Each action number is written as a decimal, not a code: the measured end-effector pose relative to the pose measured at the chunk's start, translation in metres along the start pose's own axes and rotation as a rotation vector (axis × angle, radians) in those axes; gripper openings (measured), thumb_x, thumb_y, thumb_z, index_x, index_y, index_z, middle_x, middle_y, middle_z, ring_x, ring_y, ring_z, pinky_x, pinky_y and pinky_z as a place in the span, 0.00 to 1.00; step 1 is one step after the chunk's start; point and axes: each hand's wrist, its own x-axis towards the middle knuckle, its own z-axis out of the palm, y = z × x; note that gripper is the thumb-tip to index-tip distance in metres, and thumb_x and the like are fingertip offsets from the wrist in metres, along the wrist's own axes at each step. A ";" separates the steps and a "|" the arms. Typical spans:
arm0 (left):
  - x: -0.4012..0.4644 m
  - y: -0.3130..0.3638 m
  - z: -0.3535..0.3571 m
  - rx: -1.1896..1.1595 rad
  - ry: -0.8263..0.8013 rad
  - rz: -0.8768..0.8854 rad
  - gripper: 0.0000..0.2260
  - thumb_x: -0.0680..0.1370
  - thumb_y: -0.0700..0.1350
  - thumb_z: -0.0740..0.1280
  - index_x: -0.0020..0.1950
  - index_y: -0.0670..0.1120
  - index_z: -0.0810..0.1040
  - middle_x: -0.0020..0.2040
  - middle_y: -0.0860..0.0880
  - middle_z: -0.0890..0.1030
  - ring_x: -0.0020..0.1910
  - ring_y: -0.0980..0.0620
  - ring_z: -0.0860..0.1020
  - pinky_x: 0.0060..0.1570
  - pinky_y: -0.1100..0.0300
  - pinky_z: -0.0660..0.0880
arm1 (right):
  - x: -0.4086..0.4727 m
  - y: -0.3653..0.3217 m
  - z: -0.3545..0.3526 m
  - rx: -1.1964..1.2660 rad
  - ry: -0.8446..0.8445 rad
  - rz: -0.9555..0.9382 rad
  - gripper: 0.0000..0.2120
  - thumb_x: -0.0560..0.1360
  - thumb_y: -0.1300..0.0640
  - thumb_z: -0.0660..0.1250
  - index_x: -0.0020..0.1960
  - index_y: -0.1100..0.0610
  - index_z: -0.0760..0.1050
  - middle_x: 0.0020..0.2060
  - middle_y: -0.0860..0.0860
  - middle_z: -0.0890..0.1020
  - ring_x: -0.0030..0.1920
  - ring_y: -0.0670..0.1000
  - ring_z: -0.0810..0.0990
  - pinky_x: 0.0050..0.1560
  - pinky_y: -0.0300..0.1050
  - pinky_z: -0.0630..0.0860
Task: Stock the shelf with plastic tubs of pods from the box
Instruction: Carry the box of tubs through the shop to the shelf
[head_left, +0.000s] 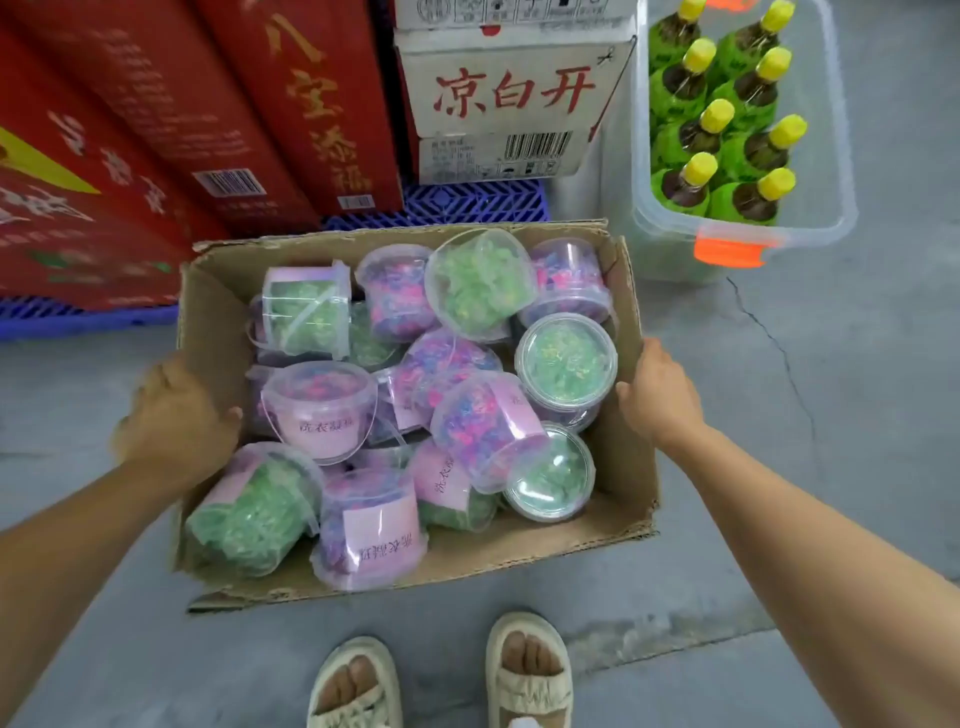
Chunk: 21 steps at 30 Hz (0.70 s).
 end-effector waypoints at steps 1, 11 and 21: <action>0.002 -0.003 0.005 -0.026 -0.001 -0.007 0.28 0.71 0.39 0.72 0.64 0.30 0.62 0.60 0.29 0.67 0.55 0.25 0.70 0.50 0.34 0.69 | 0.003 0.001 0.003 0.018 0.026 0.020 0.18 0.75 0.61 0.63 0.63 0.63 0.63 0.56 0.62 0.76 0.54 0.65 0.75 0.44 0.52 0.69; 0.020 -0.025 0.020 -0.110 -0.113 -0.143 0.17 0.76 0.43 0.65 0.62 0.37 0.68 0.55 0.30 0.76 0.55 0.30 0.74 0.50 0.43 0.72 | 0.015 0.003 0.022 0.017 0.198 0.114 0.16 0.75 0.62 0.63 0.60 0.62 0.63 0.48 0.68 0.77 0.48 0.69 0.75 0.43 0.56 0.71; 0.035 -0.037 0.041 -0.152 -0.078 -0.290 0.20 0.74 0.52 0.68 0.52 0.35 0.79 0.49 0.33 0.80 0.49 0.33 0.79 0.46 0.47 0.76 | 0.027 -0.002 0.028 0.035 0.239 0.214 0.11 0.73 0.58 0.67 0.49 0.66 0.76 0.47 0.68 0.78 0.51 0.69 0.75 0.50 0.57 0.73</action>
